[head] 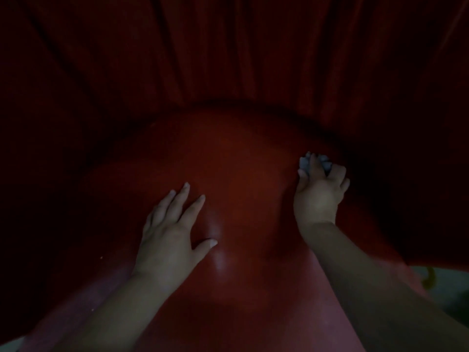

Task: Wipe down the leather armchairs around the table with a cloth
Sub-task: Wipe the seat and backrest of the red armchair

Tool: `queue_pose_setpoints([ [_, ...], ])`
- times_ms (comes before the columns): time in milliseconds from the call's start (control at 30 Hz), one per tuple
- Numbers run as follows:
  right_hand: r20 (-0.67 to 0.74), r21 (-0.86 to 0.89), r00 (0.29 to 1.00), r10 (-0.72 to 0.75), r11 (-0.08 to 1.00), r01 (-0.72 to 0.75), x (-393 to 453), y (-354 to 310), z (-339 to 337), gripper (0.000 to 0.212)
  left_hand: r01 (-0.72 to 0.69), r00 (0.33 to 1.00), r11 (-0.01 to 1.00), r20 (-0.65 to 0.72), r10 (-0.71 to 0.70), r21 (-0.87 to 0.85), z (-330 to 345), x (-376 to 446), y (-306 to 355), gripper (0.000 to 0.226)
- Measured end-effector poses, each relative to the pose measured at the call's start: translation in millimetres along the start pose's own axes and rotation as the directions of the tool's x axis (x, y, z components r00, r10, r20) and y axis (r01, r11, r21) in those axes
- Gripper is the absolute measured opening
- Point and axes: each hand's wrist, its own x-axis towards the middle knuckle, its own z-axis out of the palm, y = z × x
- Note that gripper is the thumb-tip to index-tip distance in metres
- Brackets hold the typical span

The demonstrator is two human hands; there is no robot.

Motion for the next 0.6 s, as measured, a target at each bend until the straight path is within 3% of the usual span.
queue_pose_setpoints([
  [233,0.122,0.051,0.969,-0.216,0.976,0.212,4,-58,23,0.038,0.112,0.99,0.991,-0.078,-0.117,-0.072,-4,-18,-36,0.078],
  [367,0.191,0.122,0.914,-0.358,0.932,0.34,-17,-95,34,0.039,0.137,0.986,0.986,-0.086,-0.146,-0.1,-3,-28,-47,0.078],
  [467,0.281,0.207,0.834,-0.475,0.878,0.431,-42,-113,35,0.04,0.158,0.981,0.981,-0.093,-0.169,-0.116,-1,-36,-49,0.077],
  [600,0.308,0.385,0.798,-0.518,0.835,0.393,-63,-141,31,0.042,0.165,0.973,0.979,-0.143,-0.181,-0.117,1,-55,-55,0.073],
])
